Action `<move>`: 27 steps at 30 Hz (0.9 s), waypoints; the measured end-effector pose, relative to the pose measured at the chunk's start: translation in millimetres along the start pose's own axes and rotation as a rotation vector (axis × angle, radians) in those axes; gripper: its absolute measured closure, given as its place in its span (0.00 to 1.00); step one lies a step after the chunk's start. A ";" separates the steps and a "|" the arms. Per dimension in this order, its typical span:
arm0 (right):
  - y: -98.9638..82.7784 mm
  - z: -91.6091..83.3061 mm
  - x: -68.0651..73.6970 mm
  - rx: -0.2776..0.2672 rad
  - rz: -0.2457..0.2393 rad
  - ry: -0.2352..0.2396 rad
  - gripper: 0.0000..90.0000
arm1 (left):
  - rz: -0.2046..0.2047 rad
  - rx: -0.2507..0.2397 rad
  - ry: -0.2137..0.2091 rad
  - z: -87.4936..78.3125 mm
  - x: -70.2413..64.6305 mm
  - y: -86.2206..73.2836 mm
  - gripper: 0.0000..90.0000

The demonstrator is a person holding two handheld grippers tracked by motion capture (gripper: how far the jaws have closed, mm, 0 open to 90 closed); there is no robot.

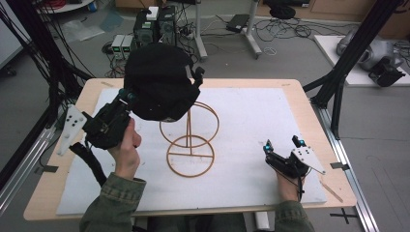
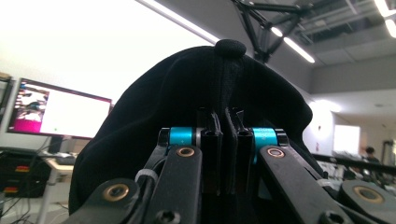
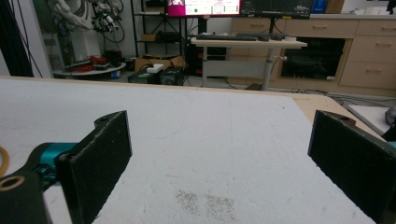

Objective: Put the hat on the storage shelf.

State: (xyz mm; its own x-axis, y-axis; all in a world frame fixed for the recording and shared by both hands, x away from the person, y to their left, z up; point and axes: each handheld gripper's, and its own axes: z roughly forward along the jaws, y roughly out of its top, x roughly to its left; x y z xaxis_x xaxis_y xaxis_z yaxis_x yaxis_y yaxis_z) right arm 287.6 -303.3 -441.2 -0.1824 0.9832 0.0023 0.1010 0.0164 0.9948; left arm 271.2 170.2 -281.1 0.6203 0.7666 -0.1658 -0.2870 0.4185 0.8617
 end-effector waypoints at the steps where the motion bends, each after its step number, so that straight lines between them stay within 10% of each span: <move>1: 0.1 -0.1 0.1 -0.003 0.005 0.000 0.06 | -0.002 -0.002 -0.010 1.6 -2.6 -0.7 0.96; 17: 0.5 -1.1 -2.8 -0.006 0.007 -0.004 0.06 | -0.021 0.024 -0.084 20.3 -20.9 -5.0 0.95; 27: 0.4 -1.1 -3.3 -0.007 0.009 -0.004 0.06 | 0.001 0.139 -0.085 24.0 -19.6 -10.0 0.95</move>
State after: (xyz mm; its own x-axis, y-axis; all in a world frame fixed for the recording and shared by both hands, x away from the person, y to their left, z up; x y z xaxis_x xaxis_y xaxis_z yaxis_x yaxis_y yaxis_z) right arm 287.1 -306.8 -440.8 -0.1776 0.9841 0.0104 0.0960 0.0068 0.9954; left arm 279.4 139.3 -274.9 0.6813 0.7206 -0.1288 -0.1873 0.3417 0.9210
